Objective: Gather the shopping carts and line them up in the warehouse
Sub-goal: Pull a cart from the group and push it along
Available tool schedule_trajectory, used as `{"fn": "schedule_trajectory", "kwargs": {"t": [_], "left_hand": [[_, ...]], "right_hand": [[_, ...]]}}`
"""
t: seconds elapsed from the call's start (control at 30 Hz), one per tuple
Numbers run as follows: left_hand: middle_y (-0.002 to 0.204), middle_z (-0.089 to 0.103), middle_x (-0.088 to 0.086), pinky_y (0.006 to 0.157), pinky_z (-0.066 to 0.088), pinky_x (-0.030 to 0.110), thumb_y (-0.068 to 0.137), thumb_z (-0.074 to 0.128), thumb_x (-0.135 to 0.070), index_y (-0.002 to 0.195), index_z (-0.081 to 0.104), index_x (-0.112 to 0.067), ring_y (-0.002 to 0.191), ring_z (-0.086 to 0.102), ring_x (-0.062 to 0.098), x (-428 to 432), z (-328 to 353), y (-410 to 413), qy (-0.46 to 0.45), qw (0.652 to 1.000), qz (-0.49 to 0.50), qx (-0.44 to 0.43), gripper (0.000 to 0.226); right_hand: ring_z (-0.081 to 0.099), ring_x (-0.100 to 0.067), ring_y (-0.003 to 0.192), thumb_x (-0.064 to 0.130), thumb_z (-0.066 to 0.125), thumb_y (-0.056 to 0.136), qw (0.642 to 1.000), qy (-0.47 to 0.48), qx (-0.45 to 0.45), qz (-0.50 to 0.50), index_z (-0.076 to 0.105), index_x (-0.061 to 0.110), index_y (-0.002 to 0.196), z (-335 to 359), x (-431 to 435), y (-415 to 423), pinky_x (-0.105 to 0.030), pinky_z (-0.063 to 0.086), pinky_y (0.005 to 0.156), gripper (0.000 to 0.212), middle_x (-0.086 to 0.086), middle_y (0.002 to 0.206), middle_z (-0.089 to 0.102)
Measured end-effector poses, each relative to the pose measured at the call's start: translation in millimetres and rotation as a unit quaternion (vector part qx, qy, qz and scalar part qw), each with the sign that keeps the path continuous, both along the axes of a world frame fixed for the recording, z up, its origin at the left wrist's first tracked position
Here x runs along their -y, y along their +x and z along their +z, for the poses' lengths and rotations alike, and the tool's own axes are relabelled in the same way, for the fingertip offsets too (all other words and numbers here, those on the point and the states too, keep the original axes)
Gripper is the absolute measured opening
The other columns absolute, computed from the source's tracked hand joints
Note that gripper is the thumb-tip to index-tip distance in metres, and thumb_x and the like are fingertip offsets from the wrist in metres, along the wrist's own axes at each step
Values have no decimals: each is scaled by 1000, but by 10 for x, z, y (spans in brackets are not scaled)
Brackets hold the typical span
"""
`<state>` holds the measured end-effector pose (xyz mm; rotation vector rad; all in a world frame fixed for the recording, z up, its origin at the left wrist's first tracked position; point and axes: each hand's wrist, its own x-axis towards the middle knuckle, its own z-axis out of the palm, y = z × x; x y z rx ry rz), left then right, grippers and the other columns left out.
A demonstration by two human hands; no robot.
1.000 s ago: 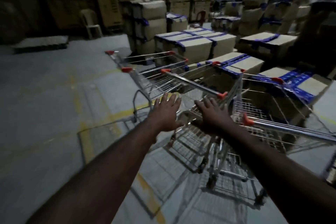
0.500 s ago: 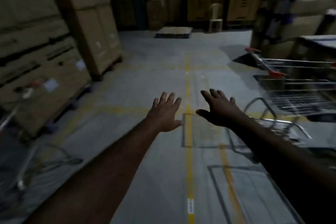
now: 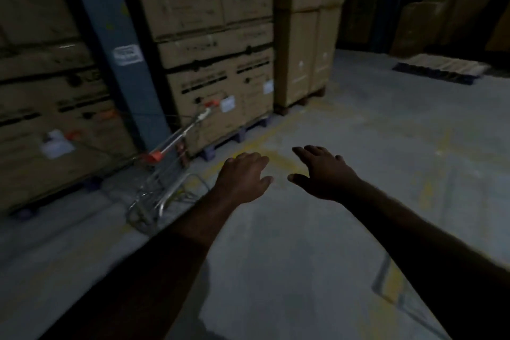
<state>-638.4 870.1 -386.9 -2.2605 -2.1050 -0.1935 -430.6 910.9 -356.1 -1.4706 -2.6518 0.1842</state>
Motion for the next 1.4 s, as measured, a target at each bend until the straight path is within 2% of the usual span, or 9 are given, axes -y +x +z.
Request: {"fn": "schedule_trajectory", "kwargs": {"t": [0.2,0.33,0.6,0.77,0.97,1.03,1.17,1.27,1.4], "left_hand": [[154,34,6,109,36,47,82,44,-66,147,40,-27,140,33,31,-159,126,-811,12,989,144,-11,75],[148,42,6,104,41,49,71,35,-70,124,51,-30,138,38,33,-369,252,-1101,29,979,201,-3,69],[156,32,2,110,34,41,87,60,-55,147,40,-28,141,30,28,-736,197,-1677,16,954,298,-18,70],[137,53,12,92,48,50,76,61,-55,131,60,-23,124,51,37,-1192,-147,-2460,8,936,351,-22,64],[159,31,5,112,33,48,99,33,-50,156,23,-24,142,32,31,-1827,-922,-3311,-82,921,379,20,63],[150,43,4,101,42,47,100,20,-50,155,24,-27,130,46,32,-1952,-1035,-3532,-74,914,398,19,60],[110,68,14,62,55,46,99,30,-38,139,55,-14,81,66,37,-2145,-1197,-3802,-6,924,382,-12,52],[133,58,9,87,50,47,99,15,-53,149,39,-24,111,61,35,-2177,-1223,-3833,-41,914,401,48,62],[132,61,6,92,51,45,86,1,-65,143,45,-29,115,61,30,-2152,-1220,-4110,6,903,423,70,80]], "right_hand": [[8,-30,151,62,45,96,989,-4,12,147,6,28,159,150,-686,-888,-63,19,115,82,-7,166,8],[12,-32,151,63,49,93,979,18,-6,205,11,28,158,253,-1128,-1315,-65,21,111,83,-7,165,12],[19,-32,148,57,53,94,953,29,-8,301,18,25,157,206,-1833,-2265,-60,26,113,79,-10,162,20],[23,-32,147,52,56,92,928,58,-19,366,23,24,155,-35,-2382,-3237,-61,31,112,77,-9,161,25],[9,-31,151,51,54,95,921,23,83,379,15,27,158,-606,-3032,-4268,-65,16,115,78,-7,166,9],[10,-31,151,48,53,96,917,25,88,389,15,27,157,-692,-3277,-4626,-65,17,115,75,-8,165,12],[14,-33,150,46,49,98,899,43,126,417,23,27,156,-999,-3625,-5163,-62,14,115,66,-7,164,18],[41,-39,137,46,58,93,892,44,95,439,50,22,142,-1208,-3727,-5286,-65,22,110,56,-15,144,50],[65,-42,93,52,50,84,877,64,46,474,71,17,104,-1240,-3791,-5614,-60,49,83,46,-16,95,67]]}}
